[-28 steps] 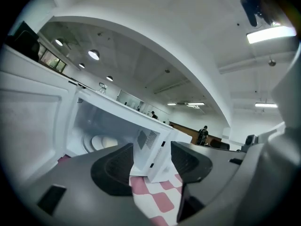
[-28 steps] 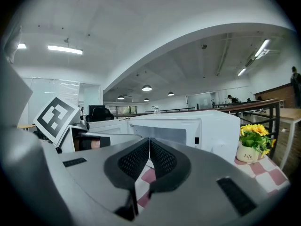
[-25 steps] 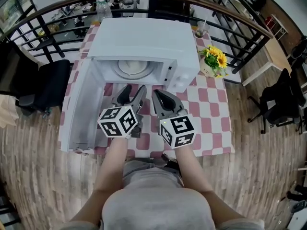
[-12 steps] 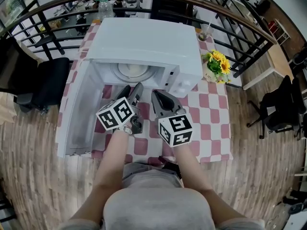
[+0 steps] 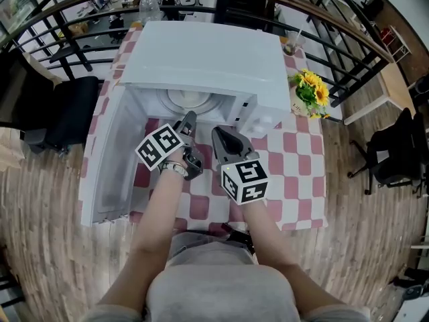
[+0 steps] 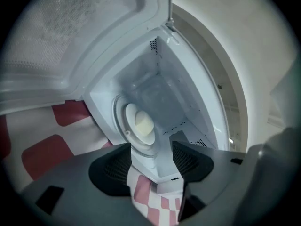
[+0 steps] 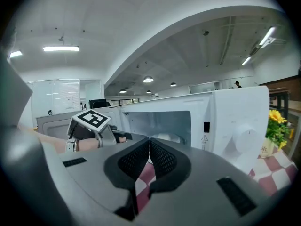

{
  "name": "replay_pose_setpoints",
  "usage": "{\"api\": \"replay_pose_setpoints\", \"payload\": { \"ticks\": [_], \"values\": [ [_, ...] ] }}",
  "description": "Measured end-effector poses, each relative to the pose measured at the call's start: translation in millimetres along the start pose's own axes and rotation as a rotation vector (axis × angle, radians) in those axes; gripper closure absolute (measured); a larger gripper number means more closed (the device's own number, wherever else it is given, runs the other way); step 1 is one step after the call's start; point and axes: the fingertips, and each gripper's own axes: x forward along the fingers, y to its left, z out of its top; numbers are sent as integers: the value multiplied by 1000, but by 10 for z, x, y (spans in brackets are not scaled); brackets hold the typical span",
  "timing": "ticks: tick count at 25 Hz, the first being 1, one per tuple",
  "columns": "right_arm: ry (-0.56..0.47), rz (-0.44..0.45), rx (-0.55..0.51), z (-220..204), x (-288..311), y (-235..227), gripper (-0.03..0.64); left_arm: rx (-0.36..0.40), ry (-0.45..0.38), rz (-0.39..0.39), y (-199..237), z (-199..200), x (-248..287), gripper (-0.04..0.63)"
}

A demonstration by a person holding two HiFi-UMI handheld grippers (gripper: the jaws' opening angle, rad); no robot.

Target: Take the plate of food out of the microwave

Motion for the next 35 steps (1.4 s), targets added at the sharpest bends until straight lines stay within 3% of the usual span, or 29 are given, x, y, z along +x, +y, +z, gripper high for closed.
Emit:
{"api": "replay_pose_setpoints", "payload": {
  "ticks": [9, 28, 35],
  "values": [
    [33, 7, 21, -113, 166, -21, 589, -242, 25, 123, 429, -16, 273, 291],
    [103, -29, 37, -381, 254, -210, 589, -417, -8, 324, 760, 4, 691, 259],
    [115, -22, 16, -373, 251, -219, 589, -471, -8, 337, 838, 8, 727, 259]
  ]
}}
